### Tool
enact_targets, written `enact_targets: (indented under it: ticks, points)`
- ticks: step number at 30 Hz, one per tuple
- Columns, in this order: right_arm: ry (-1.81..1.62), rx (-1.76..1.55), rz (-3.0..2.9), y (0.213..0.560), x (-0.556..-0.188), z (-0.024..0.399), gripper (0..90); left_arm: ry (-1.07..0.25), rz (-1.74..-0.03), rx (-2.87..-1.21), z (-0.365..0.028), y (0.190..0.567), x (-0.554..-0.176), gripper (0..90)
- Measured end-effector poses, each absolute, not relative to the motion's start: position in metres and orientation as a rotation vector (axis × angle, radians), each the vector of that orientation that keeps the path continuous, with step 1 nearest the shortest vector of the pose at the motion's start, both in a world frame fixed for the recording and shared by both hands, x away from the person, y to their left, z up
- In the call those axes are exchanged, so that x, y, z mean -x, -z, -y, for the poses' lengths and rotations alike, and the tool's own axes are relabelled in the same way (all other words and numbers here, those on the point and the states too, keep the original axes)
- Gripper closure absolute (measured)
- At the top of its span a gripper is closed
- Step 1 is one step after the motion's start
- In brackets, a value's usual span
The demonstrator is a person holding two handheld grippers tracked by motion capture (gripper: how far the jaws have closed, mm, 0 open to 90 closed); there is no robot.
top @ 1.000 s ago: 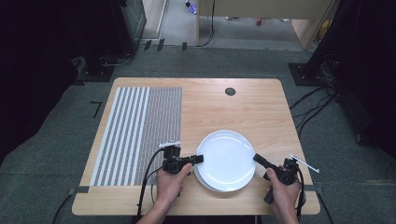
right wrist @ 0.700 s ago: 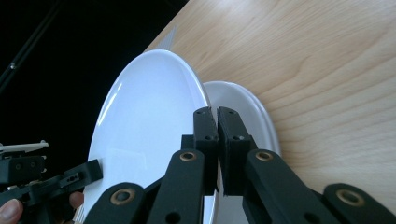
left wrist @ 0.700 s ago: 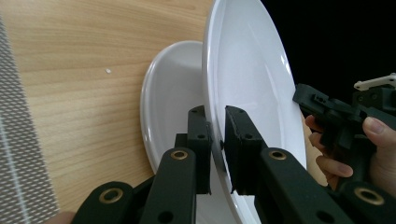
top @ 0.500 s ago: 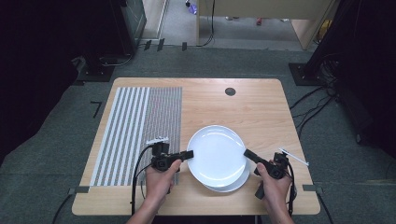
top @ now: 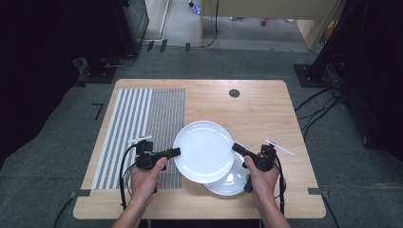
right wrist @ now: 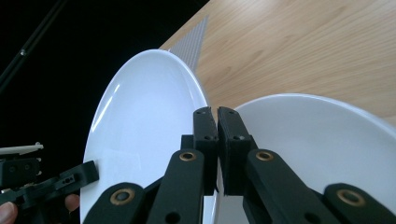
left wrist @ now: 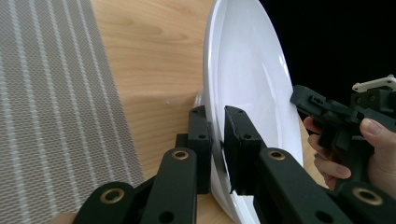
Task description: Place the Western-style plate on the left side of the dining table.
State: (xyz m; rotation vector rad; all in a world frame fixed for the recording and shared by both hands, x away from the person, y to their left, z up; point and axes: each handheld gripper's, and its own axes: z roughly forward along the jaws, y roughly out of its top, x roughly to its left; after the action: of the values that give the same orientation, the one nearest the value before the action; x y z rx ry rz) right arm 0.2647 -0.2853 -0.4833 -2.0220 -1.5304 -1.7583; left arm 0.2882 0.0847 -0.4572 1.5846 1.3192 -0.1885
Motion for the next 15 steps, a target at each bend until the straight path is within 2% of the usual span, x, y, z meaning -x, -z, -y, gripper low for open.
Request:
enact_targets:
  ticks: [15]
  points:
    - [1.727,1.967,1.550,0.479,-0.292,0.229,88.1,0.147,-1.366,-1.552,-0.144,0.447,-0.300,83.2]
